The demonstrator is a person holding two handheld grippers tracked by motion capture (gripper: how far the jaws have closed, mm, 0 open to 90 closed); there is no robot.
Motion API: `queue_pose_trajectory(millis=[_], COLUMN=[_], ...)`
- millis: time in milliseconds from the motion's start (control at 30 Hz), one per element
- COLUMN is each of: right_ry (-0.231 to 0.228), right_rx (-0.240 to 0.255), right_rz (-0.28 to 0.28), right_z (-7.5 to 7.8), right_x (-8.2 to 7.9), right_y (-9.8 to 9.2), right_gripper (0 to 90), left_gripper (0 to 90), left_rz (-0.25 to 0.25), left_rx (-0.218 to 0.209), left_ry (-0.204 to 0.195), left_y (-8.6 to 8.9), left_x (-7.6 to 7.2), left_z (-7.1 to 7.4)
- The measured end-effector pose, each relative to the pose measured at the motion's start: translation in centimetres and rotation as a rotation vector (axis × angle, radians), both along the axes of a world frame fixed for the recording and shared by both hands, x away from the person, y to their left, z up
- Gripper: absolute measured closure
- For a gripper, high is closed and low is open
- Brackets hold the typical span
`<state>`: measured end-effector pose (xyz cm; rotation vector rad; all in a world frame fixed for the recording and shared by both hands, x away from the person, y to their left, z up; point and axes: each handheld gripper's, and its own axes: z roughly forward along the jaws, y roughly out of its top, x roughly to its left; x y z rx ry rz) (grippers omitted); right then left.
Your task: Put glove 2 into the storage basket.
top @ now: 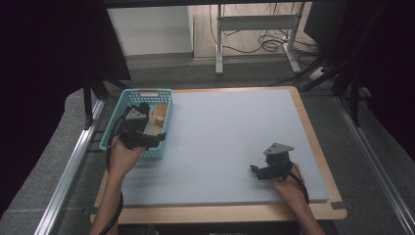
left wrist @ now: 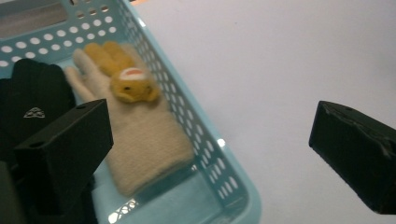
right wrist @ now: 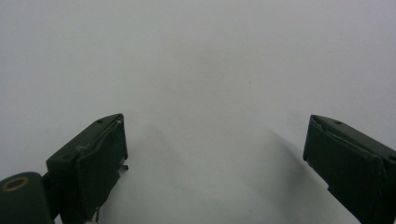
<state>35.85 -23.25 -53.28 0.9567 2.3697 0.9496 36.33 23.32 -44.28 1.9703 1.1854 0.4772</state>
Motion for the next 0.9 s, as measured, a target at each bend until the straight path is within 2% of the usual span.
queue_pose_trajectory(millis=[367, 633, 900], right_ry=[-0.002, -0.004, -0.003], right_rx=[0.000, -0.001, 0.000], right_rz=[-0.001, 0.000, 0.000], right_z=[0.0, 0.0, 0.0], right_x=[0.0, 0.0, 0.0], right_y=[0.0, 0.0, 0.0], right_gripper=[5.9, 5.9, 5.9], left_gripper=[0.4, 0.2, 0.2], left_rz=[-0.073, -0.127, -0.175], left_rx=[-0.011, -0.019, -0.044], left_ry=[-0.017, -0.014, -0.024], left_y=[-2.8, -5.0, -6.9], left_x=[-0.9, -1.3, -2.2], left_z=[-0.8, -1.6, -2.4])
